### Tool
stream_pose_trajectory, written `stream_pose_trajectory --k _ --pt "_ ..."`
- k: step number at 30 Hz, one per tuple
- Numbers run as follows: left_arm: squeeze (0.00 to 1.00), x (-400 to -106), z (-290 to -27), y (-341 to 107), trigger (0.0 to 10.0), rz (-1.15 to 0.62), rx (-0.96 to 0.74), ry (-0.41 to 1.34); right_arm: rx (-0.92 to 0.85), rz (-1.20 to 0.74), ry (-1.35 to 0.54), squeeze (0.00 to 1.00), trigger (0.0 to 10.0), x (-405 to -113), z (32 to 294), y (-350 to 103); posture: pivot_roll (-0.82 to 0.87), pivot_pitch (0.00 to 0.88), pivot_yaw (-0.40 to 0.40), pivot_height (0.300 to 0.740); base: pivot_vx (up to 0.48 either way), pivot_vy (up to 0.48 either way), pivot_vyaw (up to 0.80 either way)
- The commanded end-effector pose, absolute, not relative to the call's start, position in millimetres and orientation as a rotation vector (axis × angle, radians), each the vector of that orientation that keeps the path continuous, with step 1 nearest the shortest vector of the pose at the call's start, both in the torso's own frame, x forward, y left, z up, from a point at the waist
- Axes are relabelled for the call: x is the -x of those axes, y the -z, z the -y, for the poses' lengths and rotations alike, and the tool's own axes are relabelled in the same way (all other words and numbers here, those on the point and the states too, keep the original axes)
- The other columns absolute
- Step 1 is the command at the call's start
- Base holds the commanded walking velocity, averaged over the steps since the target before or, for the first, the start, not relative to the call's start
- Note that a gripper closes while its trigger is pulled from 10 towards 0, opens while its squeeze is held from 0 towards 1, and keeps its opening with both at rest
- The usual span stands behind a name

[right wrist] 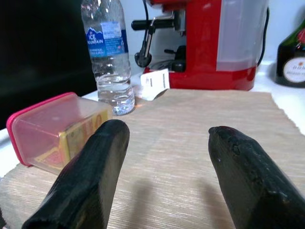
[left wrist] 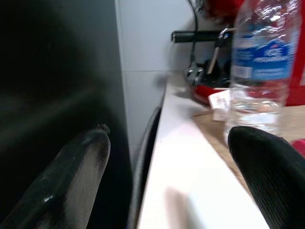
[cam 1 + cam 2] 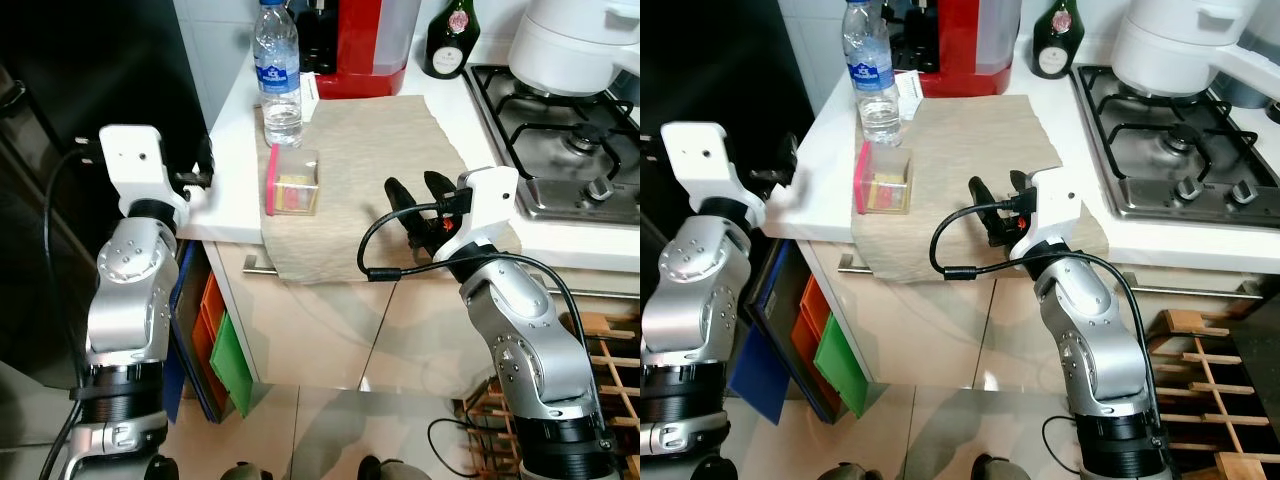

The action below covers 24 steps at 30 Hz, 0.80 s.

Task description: Restocking fridge

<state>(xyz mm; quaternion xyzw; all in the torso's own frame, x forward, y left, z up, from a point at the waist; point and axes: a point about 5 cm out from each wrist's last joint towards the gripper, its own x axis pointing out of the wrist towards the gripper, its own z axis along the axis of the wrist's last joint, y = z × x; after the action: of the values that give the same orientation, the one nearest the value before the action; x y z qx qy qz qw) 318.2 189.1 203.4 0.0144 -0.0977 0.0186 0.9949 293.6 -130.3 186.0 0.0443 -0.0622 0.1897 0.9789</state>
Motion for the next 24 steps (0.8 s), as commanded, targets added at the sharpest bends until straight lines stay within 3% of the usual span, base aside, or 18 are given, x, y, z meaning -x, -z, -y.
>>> stream_pose_trajectory --k 1,4,17,24 --pt "0.00 -316.8 -185.8 -208.7 10.0 0.211 -0.040 -0.027 -0.094 0.133 -0.385 0.00 10.0 -295.9 126.9 -185.5 -0.08 0.026 0.001 0.740 0.000 0.480 0.00" --pt "0.00 -317.3 -186.6 -212.6 10.0 0.223 -0.049 -0.038 -0.092 0.139 -0.392 0.00 10.0 -297.7 124.6 -185.6 -0.07 0.025 0.001 0.740 0.000 0.480 0.00" --pt "0.00 -319.2 -191.7 -216.7 10.0 0.217 -0.071 -0.051 -0.083 0.158 -0.371 0.00 10.0 -298.8 123.2 -184.7 -0.08 0.034 0.014 0.740 0.000 0.000 0.00" --pt "0.00 -318.9 -184.0 -208.7 10.0 0.181 -0.061 -0.021 -0.014 0.187 -0.233 0.00 10.0 -319.5 131.2 -188.9 -0.07 0.054 0.012 0.740 0.000 0.000 0.00"
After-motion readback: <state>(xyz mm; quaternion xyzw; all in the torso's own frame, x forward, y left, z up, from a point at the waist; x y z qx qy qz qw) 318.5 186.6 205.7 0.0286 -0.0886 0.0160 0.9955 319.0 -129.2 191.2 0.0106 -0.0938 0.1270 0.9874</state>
